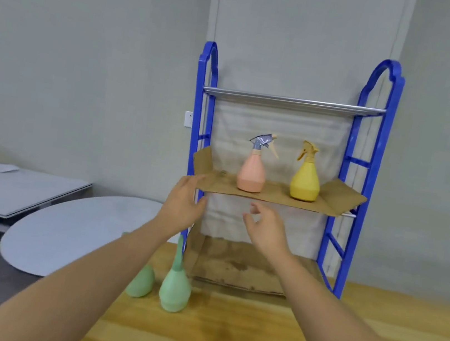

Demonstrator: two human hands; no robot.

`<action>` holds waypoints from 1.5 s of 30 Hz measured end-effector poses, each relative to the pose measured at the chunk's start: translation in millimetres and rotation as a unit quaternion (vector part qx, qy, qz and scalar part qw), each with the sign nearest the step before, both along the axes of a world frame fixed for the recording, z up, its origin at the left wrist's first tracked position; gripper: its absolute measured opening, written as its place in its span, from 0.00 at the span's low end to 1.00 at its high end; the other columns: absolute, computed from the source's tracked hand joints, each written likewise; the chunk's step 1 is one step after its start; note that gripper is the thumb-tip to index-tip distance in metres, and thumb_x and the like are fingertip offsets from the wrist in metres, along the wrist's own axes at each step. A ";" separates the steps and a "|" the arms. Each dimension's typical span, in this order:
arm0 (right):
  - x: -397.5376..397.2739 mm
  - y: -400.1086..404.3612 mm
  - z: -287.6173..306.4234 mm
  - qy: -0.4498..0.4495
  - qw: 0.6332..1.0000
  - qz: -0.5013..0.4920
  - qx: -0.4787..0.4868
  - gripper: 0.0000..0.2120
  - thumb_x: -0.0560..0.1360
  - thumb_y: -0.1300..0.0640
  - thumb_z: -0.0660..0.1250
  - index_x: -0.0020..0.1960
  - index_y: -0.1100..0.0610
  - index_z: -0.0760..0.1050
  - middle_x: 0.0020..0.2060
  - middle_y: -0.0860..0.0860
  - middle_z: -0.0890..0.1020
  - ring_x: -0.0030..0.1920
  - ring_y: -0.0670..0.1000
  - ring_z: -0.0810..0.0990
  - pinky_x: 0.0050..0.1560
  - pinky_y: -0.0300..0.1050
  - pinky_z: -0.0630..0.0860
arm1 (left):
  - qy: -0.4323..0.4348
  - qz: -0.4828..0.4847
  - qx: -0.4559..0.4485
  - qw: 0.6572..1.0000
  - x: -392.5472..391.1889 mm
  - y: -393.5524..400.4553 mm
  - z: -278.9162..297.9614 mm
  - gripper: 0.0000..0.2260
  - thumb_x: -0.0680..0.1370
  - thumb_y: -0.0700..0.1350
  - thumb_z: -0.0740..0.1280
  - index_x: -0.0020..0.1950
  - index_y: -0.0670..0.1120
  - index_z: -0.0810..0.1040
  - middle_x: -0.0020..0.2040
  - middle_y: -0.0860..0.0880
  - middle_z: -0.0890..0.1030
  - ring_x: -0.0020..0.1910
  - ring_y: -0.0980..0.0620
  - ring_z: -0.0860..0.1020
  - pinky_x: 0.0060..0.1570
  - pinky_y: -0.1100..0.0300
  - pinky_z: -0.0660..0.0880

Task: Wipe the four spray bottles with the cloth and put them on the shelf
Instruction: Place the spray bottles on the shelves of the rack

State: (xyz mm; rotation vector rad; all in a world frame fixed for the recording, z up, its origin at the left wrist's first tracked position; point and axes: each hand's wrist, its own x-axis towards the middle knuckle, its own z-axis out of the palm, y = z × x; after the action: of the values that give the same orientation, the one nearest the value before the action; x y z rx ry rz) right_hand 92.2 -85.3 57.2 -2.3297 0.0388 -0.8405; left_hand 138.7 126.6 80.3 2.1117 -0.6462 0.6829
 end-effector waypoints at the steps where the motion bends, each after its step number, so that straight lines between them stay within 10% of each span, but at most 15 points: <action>1: 2.2 14.6 -14.7 0.014 1.000 0.015 0.008 0.17 0.78 0.51 0.66 0.64 0.56 0.75 0.52 0.50 0.79 0.50 0.52 0.78 0.50 0.42 0.71 | 0.012 0.015 -0.017 1.000 -3.0 12.8 -12.7 0.22 0.79 0.38 0.66 0.73 0.45 0.73 0.67 0.48 0.75 0.66 0.50 0.73 0.66 0.62 0.67; 12: 38.8 111.6 -185.6 0.242 0.959 0.136 0.051 0.42 0.64 0.35 0.71 0.73 0.48 0.63 0.66 0.49 0.74 0.67 0.53 0.71 0.66 0.50 0.70 | 0.166 0.200 -0.166 0.951 -4.2 139.4 -184.5 0.12 0.76 0.37 0.67 0.57 0.45 0.72 0.53 0.47 0.75 0.55 0.43 0.75 0.52 0.52 0.73; 20: 53.6 113.9 -207.1 0.237 0.959 0.137 0.075 0.40 0.65 0.41 0.75 0.72 0.45 0.62 0.64 0.46 0.73 0.66 0.49 0.70 0.63 0.45 0.70 | 0.369 0.127 -0.079 0.917 38.2 143.2 -239.8 0.44 0.73 0.52 0.72 0.82 0.46 0.51 0.80 0.48 0.61 0.78 0.46 0.62 0.74 0.47 0.66; 28: 56.5 113.6 -209.7 0.213 0.972 0.082 -0.047 0.44 0.58 0.28 0.70 0.67 0.49 0.66 0.56 0.47 0.68 0.61 0.51 0.67 0.60 0.46 0.69 | 0.346 0.092 -0.074 0.931 60.8 122.6 -236.3 0.34 0.68 0.47 0.80 0.68 0.60 0.67 0.56 0.61 0.78 0.58 0.55 0.78 0.57 0.57 0.76; 36: 24.7 113.7 -204.7 0.287 0.948 0.141 0.003 0.43 0.63 0.36 0.70 0.71 0.46 0.54 0.64 0.47 0.74 0.62 0.53 0.75 0.57 0.49 0.74 | 0.329 0.147 -0.022 0.933 24.9 106.8 -234.2 0.41 0.68 0.56 0.80 0.75 0.50 0.65 0.67 0.46 0.67 0.59 0.48 0.72 0.58 0.54 0.72; 45: -18.6 76.5 -184.6 0.208 0.976 0.055 0.039 0.39 0.62 0.39 0.73 0.69 0.47 0.65 0.60 0.48 0.73 0.62 0.52 0.72 0.58 0.46 0.72 | 0.292 0.110 0.011 0.950 -15.1 82.7 -198.6 0.39 0.65 0.58 0.80 0.70 0.47 0.70 0.60 0.50 0.79 0.54 0.52 0.79 0.46 0.63 0.76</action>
State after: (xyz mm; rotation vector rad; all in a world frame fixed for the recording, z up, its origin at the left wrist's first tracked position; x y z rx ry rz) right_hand 73.5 -8.8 -127.4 -2.3702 0.1186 -0.2809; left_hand 123.7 209.3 -118.3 2.2720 -0.0916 0.1363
